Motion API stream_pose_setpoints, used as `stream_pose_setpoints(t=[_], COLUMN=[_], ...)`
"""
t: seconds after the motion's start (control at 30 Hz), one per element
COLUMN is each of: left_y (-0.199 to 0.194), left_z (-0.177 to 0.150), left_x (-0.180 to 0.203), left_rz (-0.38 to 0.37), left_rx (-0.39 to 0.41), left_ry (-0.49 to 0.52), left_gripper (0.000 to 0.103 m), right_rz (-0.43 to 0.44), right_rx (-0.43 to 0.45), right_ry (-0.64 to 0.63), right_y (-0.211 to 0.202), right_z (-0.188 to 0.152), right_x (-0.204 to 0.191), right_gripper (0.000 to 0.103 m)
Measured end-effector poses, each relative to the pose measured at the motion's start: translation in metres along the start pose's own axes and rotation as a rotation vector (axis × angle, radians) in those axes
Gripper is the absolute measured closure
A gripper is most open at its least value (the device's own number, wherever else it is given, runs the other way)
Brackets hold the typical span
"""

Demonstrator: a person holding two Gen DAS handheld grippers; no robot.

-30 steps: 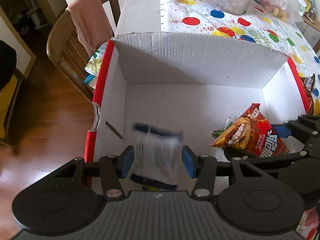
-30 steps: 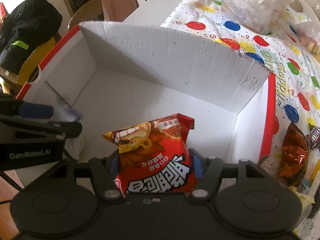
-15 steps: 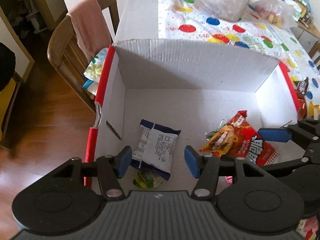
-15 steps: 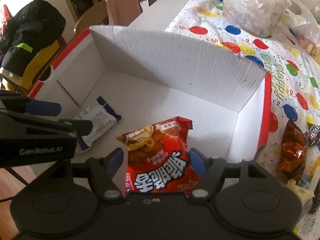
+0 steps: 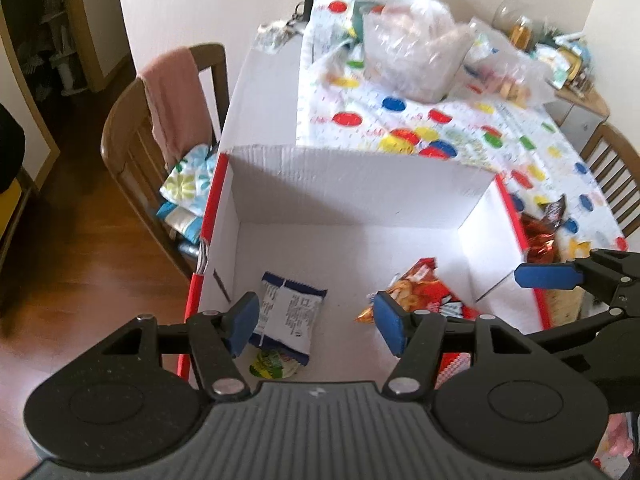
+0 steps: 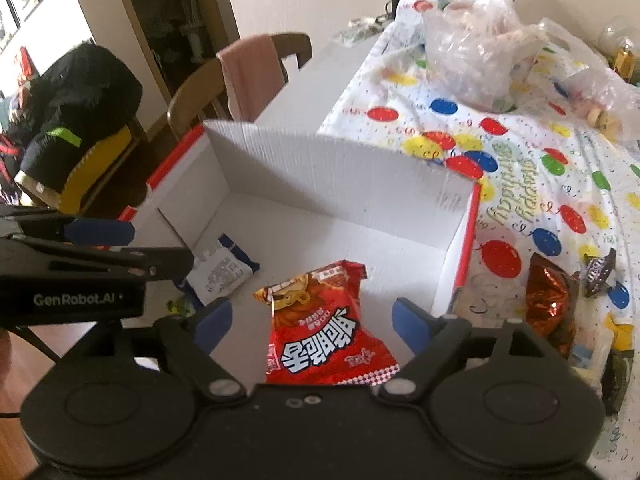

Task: Organize snacks
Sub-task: 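Raise both open tools away from the box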

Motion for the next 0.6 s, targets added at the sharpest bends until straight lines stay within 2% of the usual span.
stream_pose_setpoints(t=[0.07,0.2,0.33,0.47,0.6], left_y=[-0.009,-0.027,-0.041,-0.052,-0.06], left_z=[0.002,0.005,0.008,0.009,0.006], left_x=[0.004,0.011,0.018,0.027,0.041], left_rz=[-0.011,-0.033,-0.054,-0.06,-0.068], left_rx=[0.022,0.073,0.111,0.144,0.161], left_ry=[0.001,-0.003,-0.01,-0.006,0.006], left_gripper=[0.04,0.029,0.027,0.027,0.027], right_rz=[-0.002,0.005,0.012,0.02,0.04], right_rx=[0.024,0.064,0.106,0.149,0.175], right_ry=[-0.002,0.01,0.022,0.043,0.066], right_y=[-0.011,-0.031,-0.049,-0.067,-0.083], right_z=[0.001,0.003,0.004,0.004,0.001], right_x=[0.002,0.005,0.011,0.019,0.027], right_gripper=[0.015,0.015,0.015,0.005,0.004])
Point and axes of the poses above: each gripper's, at about its wrist camera, not at the fingertips, and y roughly the way its jaws point, x to its right, z to its top, the point moved 5 cm from there along y, roughly the way its jaws point, and after that the axes turned 12 degrees about x, right-handed, at the moved point
